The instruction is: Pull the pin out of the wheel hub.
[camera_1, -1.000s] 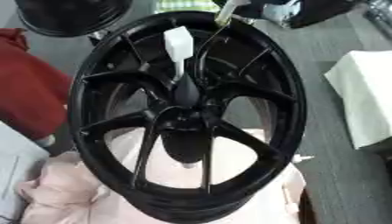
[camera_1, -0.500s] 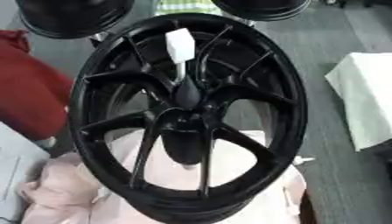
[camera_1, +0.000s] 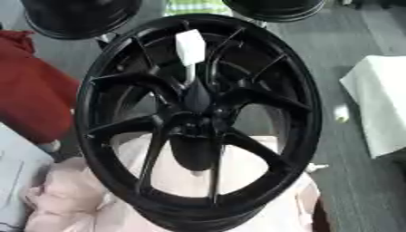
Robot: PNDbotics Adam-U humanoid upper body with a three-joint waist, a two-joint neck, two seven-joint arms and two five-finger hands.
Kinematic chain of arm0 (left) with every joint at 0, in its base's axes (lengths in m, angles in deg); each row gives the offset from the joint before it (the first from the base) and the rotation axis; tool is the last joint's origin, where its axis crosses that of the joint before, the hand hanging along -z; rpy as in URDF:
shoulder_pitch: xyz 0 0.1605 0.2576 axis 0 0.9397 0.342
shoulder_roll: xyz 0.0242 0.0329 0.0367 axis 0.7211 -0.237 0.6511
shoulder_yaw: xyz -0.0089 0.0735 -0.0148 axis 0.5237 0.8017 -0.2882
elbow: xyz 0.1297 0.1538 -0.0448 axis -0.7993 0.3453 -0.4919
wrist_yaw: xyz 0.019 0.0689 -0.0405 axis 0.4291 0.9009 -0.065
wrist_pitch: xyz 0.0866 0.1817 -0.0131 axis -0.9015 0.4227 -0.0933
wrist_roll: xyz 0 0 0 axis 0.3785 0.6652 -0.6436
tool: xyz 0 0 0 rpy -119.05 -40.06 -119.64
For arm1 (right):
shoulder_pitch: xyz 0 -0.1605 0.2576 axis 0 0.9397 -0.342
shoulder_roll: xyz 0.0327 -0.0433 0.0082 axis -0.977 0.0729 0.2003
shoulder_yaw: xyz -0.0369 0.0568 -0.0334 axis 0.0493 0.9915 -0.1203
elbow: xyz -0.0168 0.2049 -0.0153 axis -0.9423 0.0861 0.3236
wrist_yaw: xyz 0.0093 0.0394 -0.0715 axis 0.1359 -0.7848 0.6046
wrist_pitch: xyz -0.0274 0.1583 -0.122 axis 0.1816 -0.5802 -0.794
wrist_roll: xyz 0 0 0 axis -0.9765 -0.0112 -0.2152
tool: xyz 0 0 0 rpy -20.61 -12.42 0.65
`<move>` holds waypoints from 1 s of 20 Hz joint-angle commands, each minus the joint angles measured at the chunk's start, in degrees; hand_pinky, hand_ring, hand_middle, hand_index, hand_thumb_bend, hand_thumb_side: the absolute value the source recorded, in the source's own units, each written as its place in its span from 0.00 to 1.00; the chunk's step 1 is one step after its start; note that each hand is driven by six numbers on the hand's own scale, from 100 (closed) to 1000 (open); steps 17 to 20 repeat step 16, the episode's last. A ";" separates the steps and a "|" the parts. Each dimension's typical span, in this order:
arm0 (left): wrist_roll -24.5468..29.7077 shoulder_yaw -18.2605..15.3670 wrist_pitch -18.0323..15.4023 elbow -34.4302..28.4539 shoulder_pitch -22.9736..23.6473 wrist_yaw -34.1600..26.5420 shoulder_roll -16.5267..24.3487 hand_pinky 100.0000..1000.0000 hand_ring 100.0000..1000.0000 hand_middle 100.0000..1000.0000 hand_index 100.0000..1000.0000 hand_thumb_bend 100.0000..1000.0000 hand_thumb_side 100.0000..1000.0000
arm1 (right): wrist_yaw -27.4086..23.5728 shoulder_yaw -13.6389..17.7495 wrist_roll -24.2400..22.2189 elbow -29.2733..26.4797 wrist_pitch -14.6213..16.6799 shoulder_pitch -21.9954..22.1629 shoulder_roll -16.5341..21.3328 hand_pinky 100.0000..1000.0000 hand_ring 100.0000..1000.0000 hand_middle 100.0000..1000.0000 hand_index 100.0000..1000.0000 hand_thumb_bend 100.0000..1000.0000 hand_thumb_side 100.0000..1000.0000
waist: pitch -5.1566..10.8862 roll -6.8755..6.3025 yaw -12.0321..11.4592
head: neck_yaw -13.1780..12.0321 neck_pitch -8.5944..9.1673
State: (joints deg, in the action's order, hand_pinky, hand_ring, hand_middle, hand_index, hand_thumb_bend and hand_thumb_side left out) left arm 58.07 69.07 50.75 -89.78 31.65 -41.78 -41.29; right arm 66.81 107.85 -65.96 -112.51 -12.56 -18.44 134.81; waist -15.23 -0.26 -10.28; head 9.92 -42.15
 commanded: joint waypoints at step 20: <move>0.59 0.17 0.03 -0.95 -0.74 -0.24 0.95 0.58 0.60 0.49 0.73 0.00 0.76 | -14.24 -10.38 5.18 -23.86 -6.77 -19.08 -8.50 0.88 0.84 0.57 0.77 0.00 0.47 | 0.66 -0.55 -1.45 | 1.66 0.93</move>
